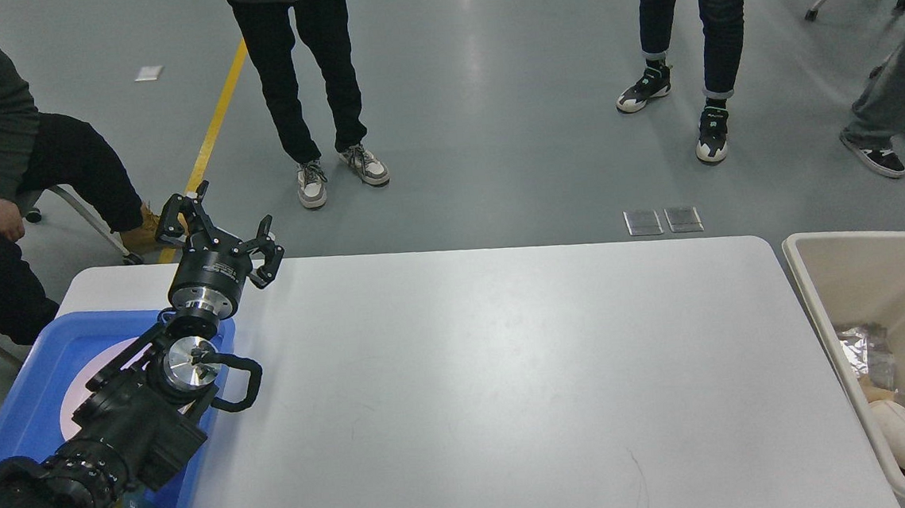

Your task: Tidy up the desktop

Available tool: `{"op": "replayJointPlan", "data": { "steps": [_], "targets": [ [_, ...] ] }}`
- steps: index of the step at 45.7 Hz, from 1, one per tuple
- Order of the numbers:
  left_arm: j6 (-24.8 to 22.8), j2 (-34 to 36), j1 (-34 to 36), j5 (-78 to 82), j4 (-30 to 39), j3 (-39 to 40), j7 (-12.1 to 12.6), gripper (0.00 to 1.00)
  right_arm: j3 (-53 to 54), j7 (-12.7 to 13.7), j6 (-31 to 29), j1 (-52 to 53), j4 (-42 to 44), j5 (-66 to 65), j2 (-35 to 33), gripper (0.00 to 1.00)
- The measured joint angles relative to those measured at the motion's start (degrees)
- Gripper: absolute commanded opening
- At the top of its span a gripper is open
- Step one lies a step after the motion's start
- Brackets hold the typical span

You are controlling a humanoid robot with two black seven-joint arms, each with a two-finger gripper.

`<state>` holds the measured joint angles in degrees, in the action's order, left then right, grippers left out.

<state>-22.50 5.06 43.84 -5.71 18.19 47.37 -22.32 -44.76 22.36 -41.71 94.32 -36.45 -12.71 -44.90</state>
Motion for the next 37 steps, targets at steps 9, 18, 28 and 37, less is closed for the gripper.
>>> {"op": "replayJointPlan", "data": {
  "steps": [9,18,28,37],
  "targets": [
    [0.0,0.0,0.0,0.0,0.0,0.0,0.0,0.96,15.7,0.0,-1.3,1.6,1.1,6.7,0.1,1.0],
    [0.0,0.0,0.0,0.0,0.0,0.0,0.0,0.96,31.7,0.0,-0.8,-1.5,2.1,7.1,4.2,1.0],
    [0.0,0.0,0.0,0.0,0.0,0.0,0.0,0.96,43.5,-0.2,0.2,-6.8,4.3,7.8,11.0,1.0],
    [0.0,0.0,0.0,0.0,0.0,0.0,0.0,0.96,50.0,-0.5,2.1,-11.2,6.4,8.0,16.1,1.0]
  ]
}}
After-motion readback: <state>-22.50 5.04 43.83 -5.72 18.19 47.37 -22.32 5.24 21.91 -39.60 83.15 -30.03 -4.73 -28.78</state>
